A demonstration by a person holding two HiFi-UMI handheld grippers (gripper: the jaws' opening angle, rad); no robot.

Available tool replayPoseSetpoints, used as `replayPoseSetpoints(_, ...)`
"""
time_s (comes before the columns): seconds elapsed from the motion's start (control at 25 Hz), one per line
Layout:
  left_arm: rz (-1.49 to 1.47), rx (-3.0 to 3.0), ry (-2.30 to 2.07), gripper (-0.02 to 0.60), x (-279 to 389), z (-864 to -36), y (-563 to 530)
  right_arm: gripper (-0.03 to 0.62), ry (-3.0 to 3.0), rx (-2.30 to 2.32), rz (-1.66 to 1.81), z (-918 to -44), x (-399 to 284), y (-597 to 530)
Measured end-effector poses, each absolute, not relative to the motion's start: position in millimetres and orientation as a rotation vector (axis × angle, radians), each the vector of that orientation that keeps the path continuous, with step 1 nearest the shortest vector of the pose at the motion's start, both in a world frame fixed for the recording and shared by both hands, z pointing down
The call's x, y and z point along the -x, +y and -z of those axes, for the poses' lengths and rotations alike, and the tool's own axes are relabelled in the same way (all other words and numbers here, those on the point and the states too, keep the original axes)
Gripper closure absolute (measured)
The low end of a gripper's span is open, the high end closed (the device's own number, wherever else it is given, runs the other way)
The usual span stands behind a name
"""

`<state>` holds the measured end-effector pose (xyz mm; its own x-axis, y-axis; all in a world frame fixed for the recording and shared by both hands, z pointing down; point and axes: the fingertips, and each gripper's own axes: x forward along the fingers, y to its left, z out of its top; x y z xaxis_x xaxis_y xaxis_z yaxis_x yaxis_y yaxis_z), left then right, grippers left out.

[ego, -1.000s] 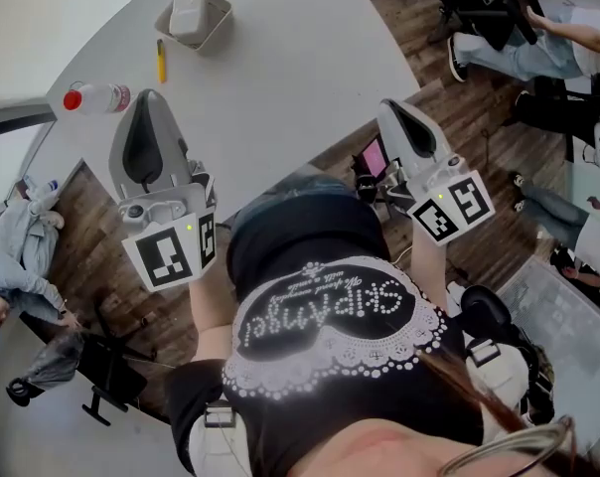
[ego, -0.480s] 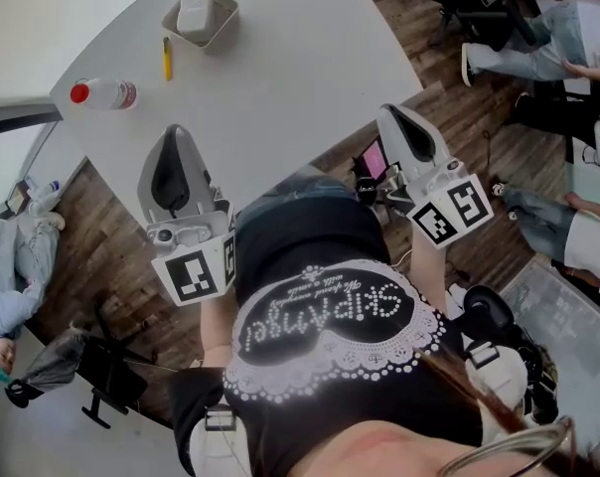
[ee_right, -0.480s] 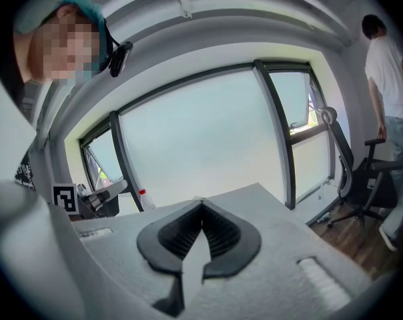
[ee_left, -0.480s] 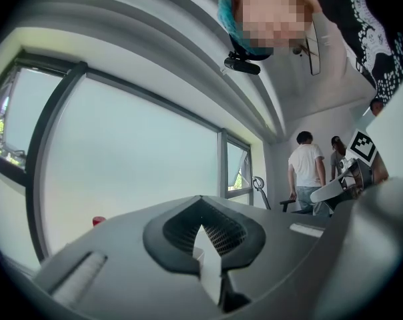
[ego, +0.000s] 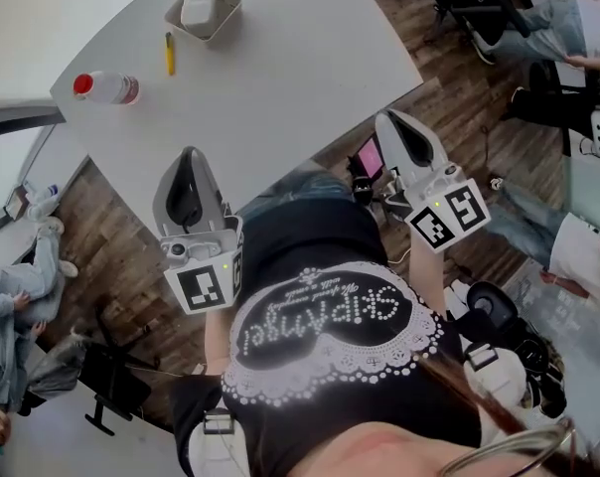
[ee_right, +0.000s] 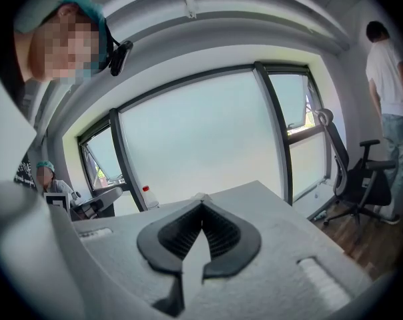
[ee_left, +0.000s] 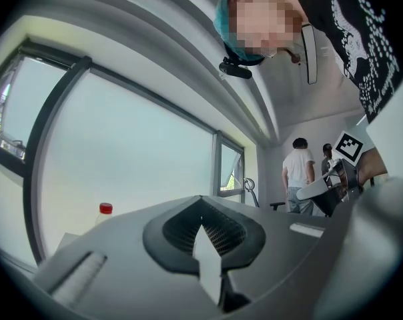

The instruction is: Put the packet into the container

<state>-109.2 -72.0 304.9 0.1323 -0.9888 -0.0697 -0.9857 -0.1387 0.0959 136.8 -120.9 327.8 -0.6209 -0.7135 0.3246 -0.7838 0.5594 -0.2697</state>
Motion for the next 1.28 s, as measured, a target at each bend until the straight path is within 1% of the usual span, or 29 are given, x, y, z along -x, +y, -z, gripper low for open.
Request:
replayPoseSetpoints(0.68, 0.147, -2.317, -1.969, 0.580, 118, -330, -48, 0.599, -2.594, -1.219, -0.551, -344, -112, -81)
replayPoseSetpoints(1.08, 0.148, -2.299, -1.972, 0.580, 121, -333, -42, 0.599, -2.626, -1.081, -0.576, -359, -79, -54)
replayPoseSetpoints(1.28, 0.125, -2.294, -1.962, 0.580, 120, -337, -39, 0.599, -2.609, -1.118, -0.557, -358, -86, -56)
